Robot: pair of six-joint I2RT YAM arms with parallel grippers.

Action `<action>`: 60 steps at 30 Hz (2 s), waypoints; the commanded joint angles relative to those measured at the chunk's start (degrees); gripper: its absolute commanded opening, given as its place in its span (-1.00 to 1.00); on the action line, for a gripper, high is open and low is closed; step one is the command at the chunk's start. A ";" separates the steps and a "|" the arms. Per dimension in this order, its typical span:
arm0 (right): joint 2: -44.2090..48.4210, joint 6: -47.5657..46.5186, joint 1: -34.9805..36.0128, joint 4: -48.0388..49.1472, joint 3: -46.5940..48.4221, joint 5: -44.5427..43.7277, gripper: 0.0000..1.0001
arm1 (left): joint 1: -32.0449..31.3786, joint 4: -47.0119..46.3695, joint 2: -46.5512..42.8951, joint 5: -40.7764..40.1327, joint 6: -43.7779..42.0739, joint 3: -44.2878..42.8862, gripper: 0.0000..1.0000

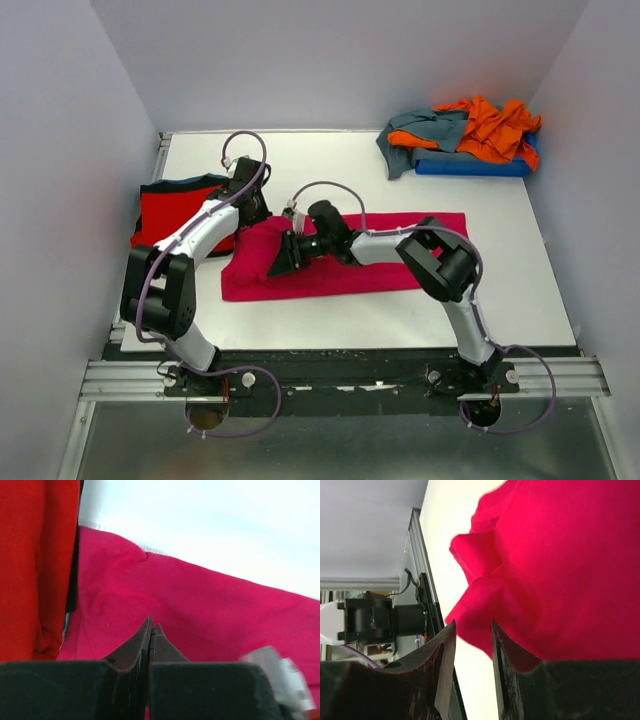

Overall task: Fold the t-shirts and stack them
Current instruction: Fold the other side of the tshirt into a rectangle, then rotate the tshirt 90 degrees

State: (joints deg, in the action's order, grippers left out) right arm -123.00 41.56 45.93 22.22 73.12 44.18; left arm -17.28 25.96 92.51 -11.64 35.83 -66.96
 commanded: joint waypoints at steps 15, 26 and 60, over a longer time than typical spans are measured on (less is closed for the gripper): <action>13.30 -3.06 4.87 -1.81 -12.39 -2.61 -0.12 | 3.22 0.94 5.59 -1.63 -0.77 -2.13 -0.96; 23.85 -7.54 -2.42 -16.05 -18.18 -21.04 -0.99 | 0.67 -0.11 -13.83 -0.75 2.75 12.90 -1.00; 34.94 9.15 -25.72 -56.93 -26.63 -60.80 -0.99 | -5.57 -0.65 6.36 -6.64 13.12 7.20 -1.00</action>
State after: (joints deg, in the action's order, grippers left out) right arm -85.45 47.22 20.51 -30.92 45.36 -15.77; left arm -22.63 24.88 95.35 -19.90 47.92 -55.86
